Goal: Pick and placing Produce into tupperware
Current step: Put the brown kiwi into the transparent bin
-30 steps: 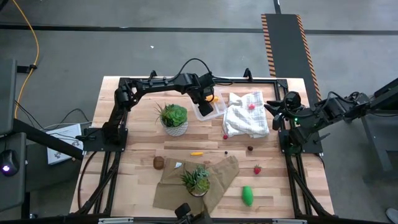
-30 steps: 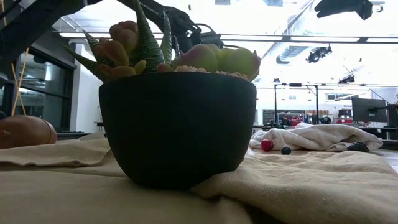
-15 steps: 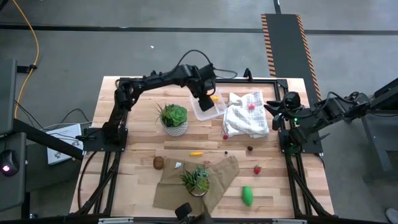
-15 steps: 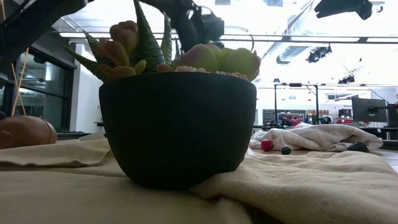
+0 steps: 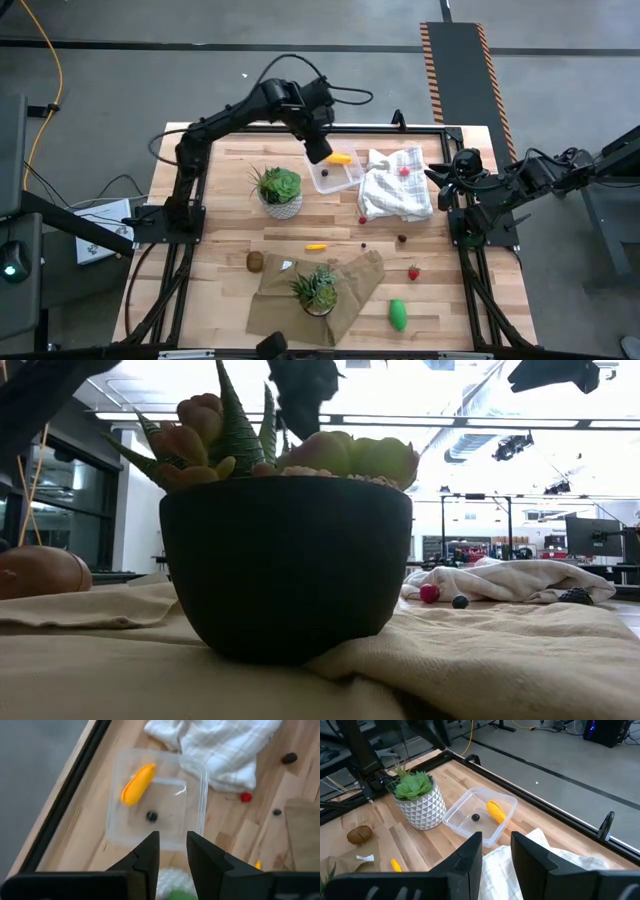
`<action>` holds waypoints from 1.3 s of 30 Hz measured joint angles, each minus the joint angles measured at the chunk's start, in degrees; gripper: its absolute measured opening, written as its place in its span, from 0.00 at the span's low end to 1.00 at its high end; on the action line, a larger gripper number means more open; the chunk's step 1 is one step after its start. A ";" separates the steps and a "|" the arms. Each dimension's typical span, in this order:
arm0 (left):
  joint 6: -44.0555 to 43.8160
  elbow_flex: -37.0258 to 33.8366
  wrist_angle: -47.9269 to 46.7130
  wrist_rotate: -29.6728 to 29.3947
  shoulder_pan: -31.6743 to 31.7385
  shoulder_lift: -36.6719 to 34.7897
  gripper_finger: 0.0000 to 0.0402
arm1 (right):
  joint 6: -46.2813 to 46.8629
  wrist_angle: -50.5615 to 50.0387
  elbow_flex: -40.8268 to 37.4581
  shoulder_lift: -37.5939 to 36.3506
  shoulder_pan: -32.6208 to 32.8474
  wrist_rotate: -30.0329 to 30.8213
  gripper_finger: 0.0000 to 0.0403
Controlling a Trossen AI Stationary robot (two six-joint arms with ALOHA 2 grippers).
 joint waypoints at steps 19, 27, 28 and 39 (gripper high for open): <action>-15.33 -4.48 -9.11 -17.60 -5.34 -19.91 0.21 | -1.77 -0.46 0.00 -0.04 0.00 -3.26 0.23; -25.07 -16.15 -9.09 -22.04 -10.85 -30.23 0.21 | -2.11 -0.46 0.00 -0.04 0.00 -5.02 0.23; -26.57 -18.16 -9.09 -22.63 -11.90 -31.53 0.21 | -2.05 -0.46 0.00 -0.04 0.00 -5.23 0.23; -55.74 -38.34 -9.15 -25.99 -27.33 -43.78 0.21 | -1.96 -0.44 0.00 -0.04 0.00 -7.54 0.23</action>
